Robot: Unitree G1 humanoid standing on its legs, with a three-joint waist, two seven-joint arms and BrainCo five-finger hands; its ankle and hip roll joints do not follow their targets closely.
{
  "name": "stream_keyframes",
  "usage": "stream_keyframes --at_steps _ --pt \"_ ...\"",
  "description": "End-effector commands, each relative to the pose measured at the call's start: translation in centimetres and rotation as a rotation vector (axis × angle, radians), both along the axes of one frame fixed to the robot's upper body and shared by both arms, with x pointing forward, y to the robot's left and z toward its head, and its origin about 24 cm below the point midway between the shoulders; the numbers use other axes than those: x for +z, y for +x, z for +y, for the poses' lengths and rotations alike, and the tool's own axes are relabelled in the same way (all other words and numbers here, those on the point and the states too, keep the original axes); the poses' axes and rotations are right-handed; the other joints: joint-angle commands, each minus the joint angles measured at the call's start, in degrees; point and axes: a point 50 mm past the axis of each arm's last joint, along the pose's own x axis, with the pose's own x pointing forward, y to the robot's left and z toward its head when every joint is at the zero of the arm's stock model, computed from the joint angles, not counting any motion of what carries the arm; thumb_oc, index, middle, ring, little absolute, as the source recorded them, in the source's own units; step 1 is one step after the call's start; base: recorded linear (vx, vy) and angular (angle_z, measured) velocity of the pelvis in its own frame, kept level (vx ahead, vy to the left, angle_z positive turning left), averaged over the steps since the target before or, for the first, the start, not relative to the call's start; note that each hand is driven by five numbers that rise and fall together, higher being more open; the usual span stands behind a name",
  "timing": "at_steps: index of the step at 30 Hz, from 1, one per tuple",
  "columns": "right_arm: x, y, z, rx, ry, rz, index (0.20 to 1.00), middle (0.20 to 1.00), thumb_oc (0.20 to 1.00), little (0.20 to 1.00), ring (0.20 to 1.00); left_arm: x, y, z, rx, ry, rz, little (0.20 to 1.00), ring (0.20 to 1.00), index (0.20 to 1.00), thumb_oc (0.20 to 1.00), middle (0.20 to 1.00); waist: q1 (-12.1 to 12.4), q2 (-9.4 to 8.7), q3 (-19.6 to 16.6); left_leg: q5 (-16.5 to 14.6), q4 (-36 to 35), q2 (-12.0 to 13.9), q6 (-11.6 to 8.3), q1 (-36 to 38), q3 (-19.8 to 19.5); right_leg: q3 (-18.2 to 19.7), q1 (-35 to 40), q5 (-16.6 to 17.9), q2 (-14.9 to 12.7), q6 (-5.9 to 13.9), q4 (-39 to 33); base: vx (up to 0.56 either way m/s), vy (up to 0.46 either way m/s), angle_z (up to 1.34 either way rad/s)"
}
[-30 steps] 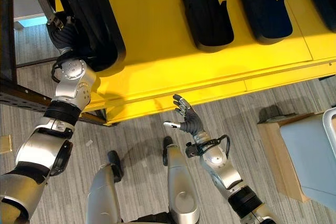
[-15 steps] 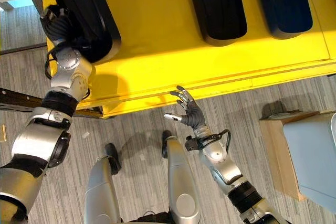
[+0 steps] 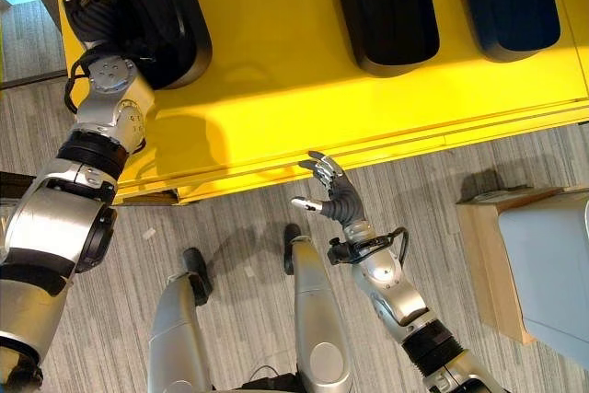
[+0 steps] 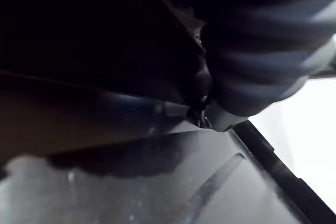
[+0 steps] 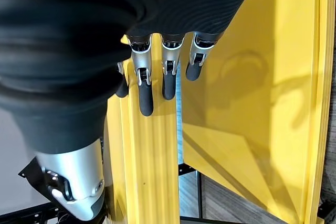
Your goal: Move parts from the plastic box to the shelf.
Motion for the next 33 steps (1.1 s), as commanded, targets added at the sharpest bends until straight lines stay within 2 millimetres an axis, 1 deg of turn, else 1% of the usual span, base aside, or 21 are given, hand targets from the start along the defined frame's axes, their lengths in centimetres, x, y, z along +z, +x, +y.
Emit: stream_keyframes --at_steps 1,7,8,10,12,15,21,23,30,31,32,33 --pt "-0.3 -0.4 0.3 0.015 0.048 0.006 1.0 1.0 1.0 1.0 1.0 2.5 -0.4 0.5 0.01 0.033 -0.074 0.2 0.2 0.2 0.2 0.2 -0.8 0.85 -4.4 -1.6 0.0 2.7 -0.66 0.4 -3.9 4.4 1.2 2.9 -4.6 5.64 -3.2 0.0 0.0 0.0" --pt "-0.5 -0.6 0.3 0.021 0.043 0.016 1.0 1.0 1.0 1.0 1.0 1.7 -0.1 0.3 0.001 0.03 -0.045 0.2 0.2 0.2 0.2 0.2 -1.2 0.94 -4.3 -1.5 0.0 2.7 -0.77 -0.1 -3.7 4.8 0.3 3.2 -4.4 5.56 -3.2 0.0 0.0 0.0" --pt "-0.7 -0.7 0.4 0.02 0.047 0.025 1.0 1.0 1.0 1.0 1.0 1.3 0.0 0.3 0.001 0.029 -0.03 0.2 0.2 0.2 0.2 0.2 -1.3 0.89 -4.3 -1.5 -0.2 2.7 -0.77 0.0 -3.7 4.9 0.2 3.2 -4.3 5.51 -3.3 0.0 0.0 0.0" --pt "-1.0 -0.8 0.4 0.025 0.041 0.036 1.0 1.0 1.0 1.0 1.0 0.7 0.1 -0.2 -0.013 0.014 -0.018 0.2 0.2 0.2 0.2 0.2 -1.3 0.69 -4.1 -1.5 -0.2 2.8 -0.86 0.0 -3.5 5.1 0.1 3.2 -4.1 5.51 -3.3 0.0 0.0 0.0" --pt "-1.1 -0.9 0.5 0.031 0.042 0.044 1.0 1.0 1.0 1.0 1.0 0.0 0.3 -0.9 -0.036 -0.039 -0.006 0.2 0.2 0.2 0.2 0.2 -1.4 0.59 -4.0 -1.6 0.0 3.0 -0.96 -0.3 -3.5 5.2 -0.2 3.2 -4.1 5.49 -3.1 0.0 0.0 0.0" --pt "-1.3 -1.0 0.5 0.03 0.042 0.052 1.0 1.0 1.0 1.0 1.0 -0.4 0.4 -1.3 -0.056 -0.077 -0.003 0.2 0.2 0.2 0.2 0.2 -1.4 0.46 -3.9 -1.7 0.1 3.0 -0.96 -0.5 -3.5 5.1 -0.5 3.1 -4.0 5.4 -2.8 0.0 0.0 0.0" --pt "-1.6 -1.1 0.6 0.039 0.044 0.066 1.0 1.0 1.0 1.0 1.0 -1.2 0.6 -2.0 -0.072 -0.085 0.021 0.2 0.2 0.2 0.2 0.2 -1.5 0.3 -3.9 -1.8 0.3 3.1 -0.98 -0.7 -3.6 5.2 -0.5 3.0 -4.0 5.29 -2.6 0.0 0.0 0.0" --pt "-1.6 -1.1 0.7 0.043 0.042 0.067 1.0 1.0 1.0 1.0 1.0 -1.6 0.7 -2.5 -0.087 -0.096 0.033 0.2 0.2 0.2 0.2 0.2 -1.4 0.19 -3.7 -1.8 0.4 3.0 -0.99 -0.8 -3.6 5.2 -0.5 3.1 -4.0 5.3 -2.6 0.0 0.0 0.0" --pt "-1.5 -1.0 0.6 0.041 0.038 0.063 1.0 1.0 1.0 1.0 1.0 -2.0 0.8 -3.3 -0.109 -0.12 0.042 0.2 0.2 0.2 0.2 0.2 -1.5 0.09 -3.6 -1.8 0.3 3.0 -1.01 -0.7 -3.5 5.3 -0.6 3.1 -3.9 5.33 -2.6 0.0 0.0 0.0" --pt "-1.5 -1.1 0.7 0.042 0.038 0.065 1.0 1.0 1.0 1.0 1.0 -1.9 0.9 -3.4 -0.116 -0.123 0.043 0.561 0.561 0.561 0.561 0.561 -1.5 0.05 -3.6 -1.8 0.3 3.1 -1.01 -0.7 -3.5 5.4 -0.6 3.1 -3.8 5.3 -2.6 0.0 0.0 0.0" --pt "-1.5 -1.0 0.7 0.043 0.039 0.066 1.0 1.0 1.0 1.0 1.0 -1.9 0.9 -3.4 -0.117 -0.128 0.041 1.0 1.0 1.0 1.0 1.0 -1.5 0.0 -3.5 -1.9 0.3 3.1 -1.02 -0.7 -3.5 5.5 -0.6 3.1 -3.8 5.29 -2.6 0.0 0.0 0.0" --pt "-1.5 -1.0 0.6 0.038 0.038 0.066 1.0 1.0 1.0 1.0 1.0 -1.9 0.9 -3.4 -0.118 -0.13 0.042 1.0 1.0 1.0 1.0 1.0 -1.5 -0.08 -3.5 -1.9 0.5 3.2 -1.0 -0.7 -3.5 5.5 -0.4 3.1 -3.7 5.29 -2.7 0.0 0.0 0.0"
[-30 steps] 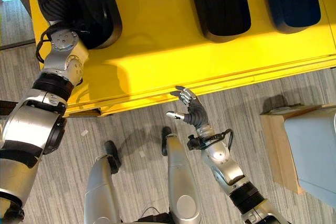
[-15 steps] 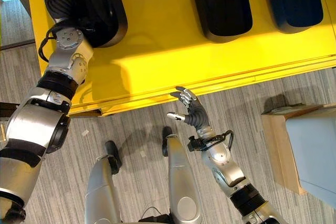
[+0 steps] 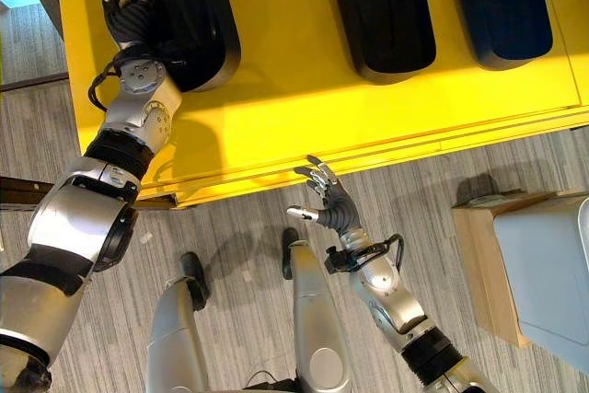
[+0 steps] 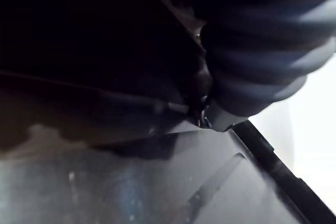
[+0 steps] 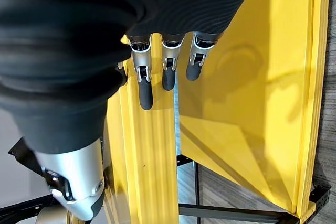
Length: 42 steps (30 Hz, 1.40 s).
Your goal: Move parts from the plastic box to the shelf.
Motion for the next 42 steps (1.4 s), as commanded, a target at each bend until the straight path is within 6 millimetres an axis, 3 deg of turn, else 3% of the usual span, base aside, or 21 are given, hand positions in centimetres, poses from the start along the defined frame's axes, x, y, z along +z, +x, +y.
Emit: stream_keyframes --at_steps 1,22,27,29,31,33,36,42 --pt "-0.5 -0.1 0.0 -0.011 0.028 0.015 1.0 1.0 1.0 1.0 1.0 -1.0 0.3 0.2 -0.016 -0.094 0.028 1.0 1.0 1.0 1.0 1.0 -1.4 0.57 0.1 -1.9 0.4 3.1 -1.03 1.3 -3.7 5.2 1.6 2.9 -3.9 5.07 -2.5 0.0 0.0 0.0" --pt "-0.5 -0.2 -0.4 -0.022 0.006 0.015 1.0 1.0 1.0 1.0 1.0 -1.1 -0.2 0.7 -0.006 -0.195 -0.028 1.0 1.0 1.0 1.0 1.0 0.0 1.21 0.3 -2.1 0.7 2.6 -0.83 1.4 -4.0 4.8 2.4 2.4 -4.4 5.01 -1.9 0.0 0.0 0.0" --pt "0.5 0.2 -0.6 -0.05 0.003 -0.032 1.0 1.0 1.0 1.0 1.0 -2.1 -2.3 0.7 0.036 -0.157 -0.161 1.0 1.0 1.0 1.0 1.0 1.6 1.35 1.0 -2.3 0.8 2.0 -0.35 1.6 -4.2 4.6 2.9 2.2 -4.5 4.86 -1.7 -0.02 0.004 0.02" --pt "1.1 0.5 -0.8 -0.062 -0.003 -0.065 1.0 1.0 1.0 1.0 1.0 -2.3 -3.9 1.1 0.129 -0.065 -0.214 1.0 1.0 1.0 1.0 1.0 2.4 1.21 1.6 -0.7 0.3 1.7 0.09 1.0 -4.1 4.9 2.2 3.8 -4.5 4.56 -2.2 -0.09 0.017 0.05" --pt "2.0 0.7 -1.0 -0.055 -0.012 -0.115 1.0 1.0 1.0 1.0 1.0 -1.1 -5.5 1.2 0.325 0.272 -0.264 1.0 1.0 1.0 1.0 1.0 2.8 1.19 1.9 -0.8 0.0 1.6 0.29 1.3 -4.0 4.8 2.4 3.6 -4.5 4.6 -2.4 0.0 0.017 0.04" --pt "2.4 0.8 -1.2 -0.055 -0.008 -0.133 1.0 1.0 1.0 1.0 1.0 -0.6 -6.0 1.4 0.373 0.376 -0.294 1.0 1.0 1.0 1.0 1.0 2.9 1.19 2.0 -0.8 0.1 1.6 0.37 1.3 -4.0 4.8 2.4 3.6 -4.4 4.6 -2.3 0.0 0.0 0.0" --pt "2.8 0.9 -1.9 -0.053 -0.008 -0.157 1.0 1.0 1.0 1.0 1.0 1.4 -7.6 2.3 0.525 0.861 -0.386 1.0 1.0 1.0 1.0 1.0 3.2 1.68 2.1 -1.1 0.1 1.7 0.43 1.6 -3.8 4.8 2.4 3.3 -4.4 4.73 -2.2 0.0 0.003 -0.01" --pt "2.5 0.7 -2.1 -0.031 -0.018 -0.15 1.0 1.0 1.0 1.0 1.0 3.3 -9.0 0.6 0.607 1.251 -0.523 1.0 1.0 1.0 1.0 1.0 3.1 2.15 1.8 -1.1 -0.4 1.8 0.35 1.8 -3.6 4.7 2.4 3.2 -4.3 4.96 -2.4 0.0 0.004 -0.02"
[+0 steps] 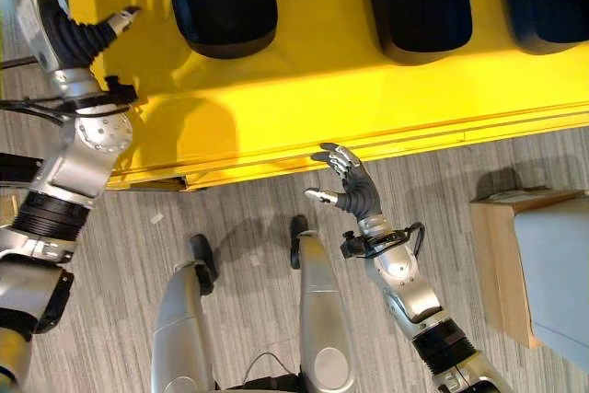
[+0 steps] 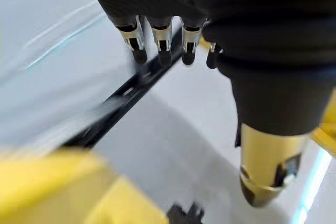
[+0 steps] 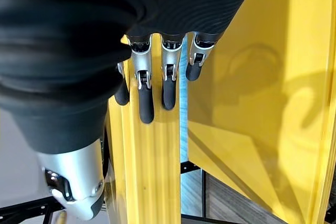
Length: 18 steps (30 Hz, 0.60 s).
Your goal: Move parts from the plastic box to the shelf.
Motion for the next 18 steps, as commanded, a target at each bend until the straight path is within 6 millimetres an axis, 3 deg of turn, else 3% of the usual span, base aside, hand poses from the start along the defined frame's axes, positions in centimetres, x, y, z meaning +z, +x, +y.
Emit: stream_keyframes --at_steps 1,8,18 --pt "0.2 -0.2 0.4 0.039 -0.002 -0.029 1.0 1.0 1.0 1.0 1.0 1.7 -0.9 -2.4 0.031 0.243 -0.091 1.0 1.0 1.0 1.0 1.0 -0.8 0.79 -2.3 -2.2 -0.3 2.6 -0.1 1.9 -3.4 4.5 2.9 2.4 -3.9 5.02 -3.0 0.0 0.0 0.0" --pt "-0.2 -0.4 -0.2 0.028 -0.029 -0.012 1.0 1.0 1.0 1.0 1.0 3.0 -2.0 -5.3 0.008 0.49 -0.134 1.0 1.0 1.0 1.0 1.0 -0.9 1.26 -2.8 -2.2 -0.4 2.6 -0.06 1.9 -3.5 4.4 3.0 2.3 -3.8 5.11 -3.2 0.0 0.0 0.0" --pt "-0.5 -0.5 -0.2 0.021 -0.039 0.006 1.0 1.0 1.0 1.0 1.0 2.0 -2.6 -8.6 -0.17 0.517 -0.074 1.0 1.0 1.0 1.0 1.0 -0.7 1.49 -2.8 -2.3 -0.1 2.4 0.18 1.6 -3.8 4.3 3.0 2.2 -3.8 4.95 -2.9 0.0 0.0 0.0"
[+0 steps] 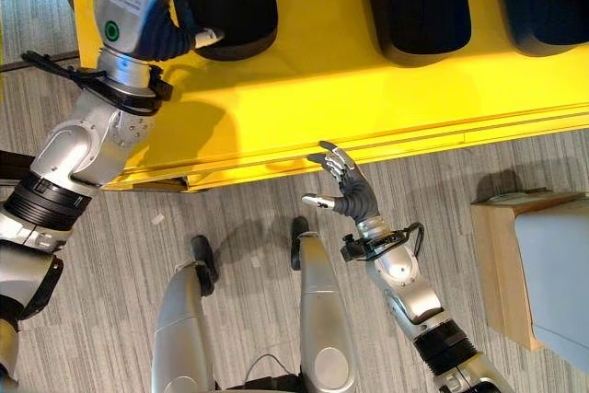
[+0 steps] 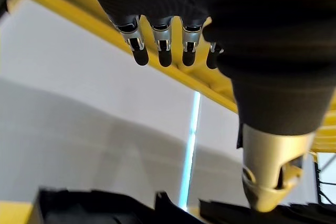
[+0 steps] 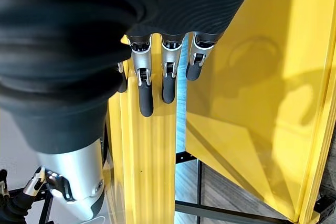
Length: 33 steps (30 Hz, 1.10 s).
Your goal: Move parts from the plastic box to the shelf.
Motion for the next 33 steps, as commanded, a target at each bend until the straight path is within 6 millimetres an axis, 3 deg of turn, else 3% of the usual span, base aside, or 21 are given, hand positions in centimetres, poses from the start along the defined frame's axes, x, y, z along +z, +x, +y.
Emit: stream_keyframes --at_steps 1,7,17,24,33 --pt "-0.4 -0.4 -0.3 -0.012 -0.006 0.005 1.0 1.0 1.0 1.0 1.0 1.1 -1.6 -1.9 -0.12 -0.002 -0.05 1.0 1.0 1.0 1.0 1.0 -0.3 1.35 -2.7 -2.0 -0.1 2.4 -0.12 1.5 -3.8 4.2 2.9 2.4 -3.8 4.92 -3.1 0.0 0.0 0.0" --pt "-0.4 -0.4 -0.3 -0.02 -0.006 0.01 1.0 1.0 1.0 1.0 1.0 -0.3 -1.0 -3.3 -0.244 -0.124 0.091 1.0 1.0 1.0 1.0 1.0 -0.3 1.41 -2.6 -2.0 0.1 2.2 0.04 1.5 -3.8 4.2 3.0 2.5 -3.8 4.74 -3.0 0.0 0.0 0.0" --pt "-0.5 -0.4 -0.4 -0.031 -0.007 0.026 1.0 1.0 1.0 1.0 1.0 -1.5 -0.3 -6.1 -0.343 -0.177 0.248 1.0 1.0 1.0 1.0 1.0 -0.3 1.63 -2.3 -1.7 -0.3 1.8 0.29 2.2 -3.7 4.3 3.6 2.8 -3.9 4.63 -3.1 0.0 0.001 0.0" --pt "-0.8 -0.3 -0.8 -0.045 -0.021 0.043 1.0 1.0 1.0 1.0 1.0 -1.2 0.4 -5.6 -0.246 -0.12 0.269 1.0 1.0 1.0 1.0 1.0 -0.2 1.88 -2.3 -1.9 0.0 1.7 0.38 2.1 -3.8 4.3 3.6 2.9 -3.9 4.68 -3.2 0.0 0.0 0.0" --pt "-1.2 -0.3 -1.1 -0.036 -0.032 0.087 1.0 1.0 1.0 1.0 1.0 0.4 0.8 -2.7 -0.093 -0.119 0.238 1.0 1.0 1.0 1.0 1.0 0.2 2.52 -2.6 -1.8 0.3 1.7 0.44 1.7 -3.8 4.3 3.4 2.8 -3.8 4.48 -2.9 0.0 0.0 0.0"
